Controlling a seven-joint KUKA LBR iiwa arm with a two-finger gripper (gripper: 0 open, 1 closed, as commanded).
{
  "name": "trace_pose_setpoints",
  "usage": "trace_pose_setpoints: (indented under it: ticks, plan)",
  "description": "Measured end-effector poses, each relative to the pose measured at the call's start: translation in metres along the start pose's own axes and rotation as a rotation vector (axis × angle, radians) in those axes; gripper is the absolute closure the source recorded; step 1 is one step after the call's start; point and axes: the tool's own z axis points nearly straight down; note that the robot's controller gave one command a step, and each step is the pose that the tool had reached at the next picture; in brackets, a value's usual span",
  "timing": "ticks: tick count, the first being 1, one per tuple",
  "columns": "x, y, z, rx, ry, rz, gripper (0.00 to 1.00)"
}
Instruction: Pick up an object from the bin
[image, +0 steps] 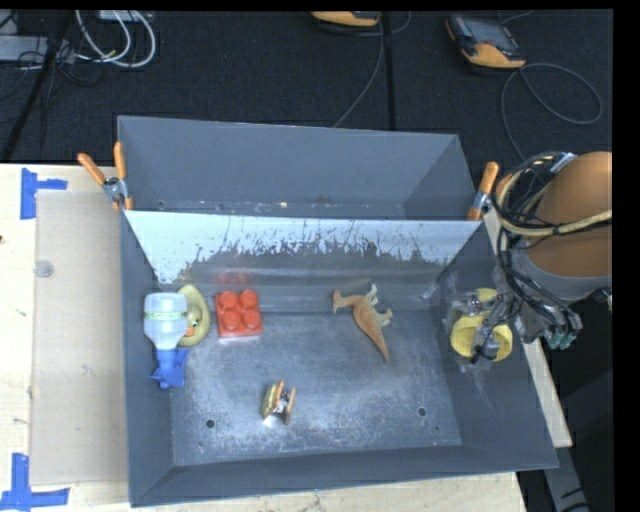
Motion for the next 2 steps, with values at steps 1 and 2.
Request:
trace_pose_setpoints:
  ticks: [1,2]
  plan:
    - [0.000,0.000,0.000,0.000,0.000,0.001,1.00]
    - [0.004,0.004,-0.040,-0.004,0.008,0.003,1.00]
